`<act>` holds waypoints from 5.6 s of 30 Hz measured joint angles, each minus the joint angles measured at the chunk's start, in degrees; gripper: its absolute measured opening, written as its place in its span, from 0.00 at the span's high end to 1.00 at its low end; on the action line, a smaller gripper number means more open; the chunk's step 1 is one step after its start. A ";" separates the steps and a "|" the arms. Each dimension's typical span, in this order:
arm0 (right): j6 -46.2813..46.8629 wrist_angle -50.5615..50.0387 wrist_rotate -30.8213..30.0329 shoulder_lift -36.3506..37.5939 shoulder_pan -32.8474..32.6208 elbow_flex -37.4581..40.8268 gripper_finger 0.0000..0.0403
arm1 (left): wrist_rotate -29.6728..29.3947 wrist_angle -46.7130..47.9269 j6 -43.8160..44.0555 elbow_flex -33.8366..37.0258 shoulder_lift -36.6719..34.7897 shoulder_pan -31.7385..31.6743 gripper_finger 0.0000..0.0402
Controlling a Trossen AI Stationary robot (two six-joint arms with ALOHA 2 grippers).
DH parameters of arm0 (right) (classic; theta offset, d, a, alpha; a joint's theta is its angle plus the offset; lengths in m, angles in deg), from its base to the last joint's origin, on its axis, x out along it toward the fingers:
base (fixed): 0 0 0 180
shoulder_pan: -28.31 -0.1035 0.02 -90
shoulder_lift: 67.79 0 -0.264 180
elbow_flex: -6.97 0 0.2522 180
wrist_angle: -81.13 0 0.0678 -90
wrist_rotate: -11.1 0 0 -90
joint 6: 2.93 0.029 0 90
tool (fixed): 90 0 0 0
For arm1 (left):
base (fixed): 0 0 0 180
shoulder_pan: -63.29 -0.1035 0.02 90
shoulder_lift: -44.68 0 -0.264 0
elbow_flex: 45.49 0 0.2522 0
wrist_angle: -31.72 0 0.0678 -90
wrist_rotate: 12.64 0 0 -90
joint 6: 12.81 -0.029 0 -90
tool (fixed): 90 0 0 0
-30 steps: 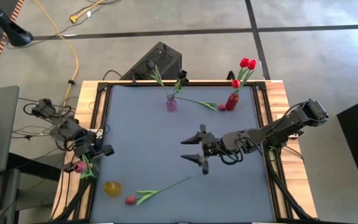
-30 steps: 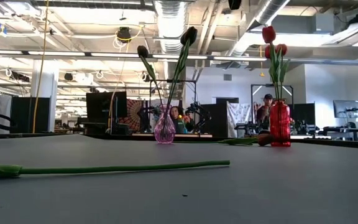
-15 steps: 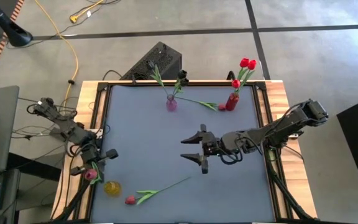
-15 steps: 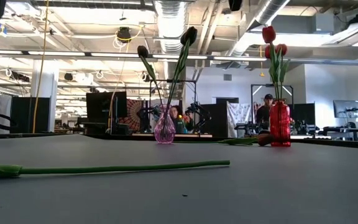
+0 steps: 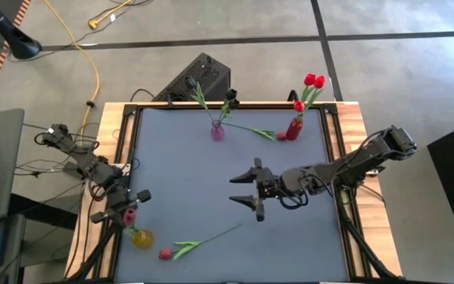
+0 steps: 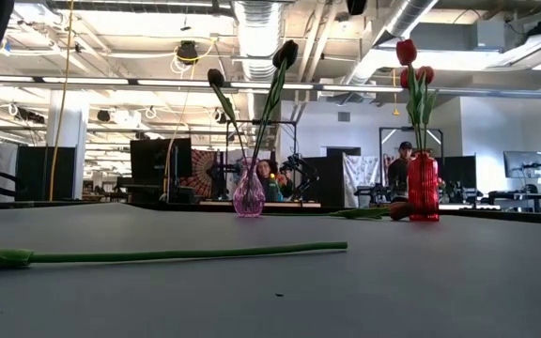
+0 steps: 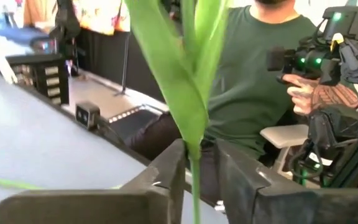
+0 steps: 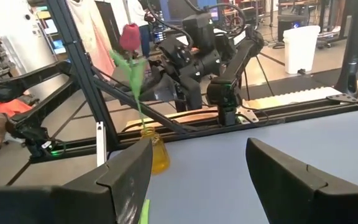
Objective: Sort flowers into vase by color
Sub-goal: Put the middle dark red flower into the yellow vase, then put the top dark red flower into the yellow vase
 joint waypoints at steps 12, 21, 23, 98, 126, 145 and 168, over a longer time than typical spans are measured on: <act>0.00 -1.50 5.01 0.02 -2.57 0.00 0.29 | -0.94 11.43 13.98 -1.68 0.02 -0.02 0.73; -0.06 -1.95 5.47 -3.02 -4.09 0.00 0.29 | -6.44 27.30 21.98 -8.79 0.00 -0.02 0.73; -0.09 -0.63 7.12 -5.91 -3.91 -0.01 0.29 | -8.78 31.39 22.48 -10.83 0.02 -0.02 0.73; -10.89 -56.22 3.22 -31.82 48.91 -21.79 0.29 | -30.99 45.31 25.89 -23.37 0.13 -0.01 0.73; -5.74 -59.30 11.92 -31.82 48.95 -22.70 0.94 | -30.64 45.33 26.41 -23.37 0.12 -0.01 0.73; 15.48 -96.67 12.29 -31.65 41.11 -36.32 0.93 | -28.89 45.35 24.03 -23.34 0.12 -0.02 0.73; 11.20 -100.25 -5.50 -31.65 8.67 -36.35 0.94 | -31.48 46.35 14.77 -23.39 0.13 -0.02 0.73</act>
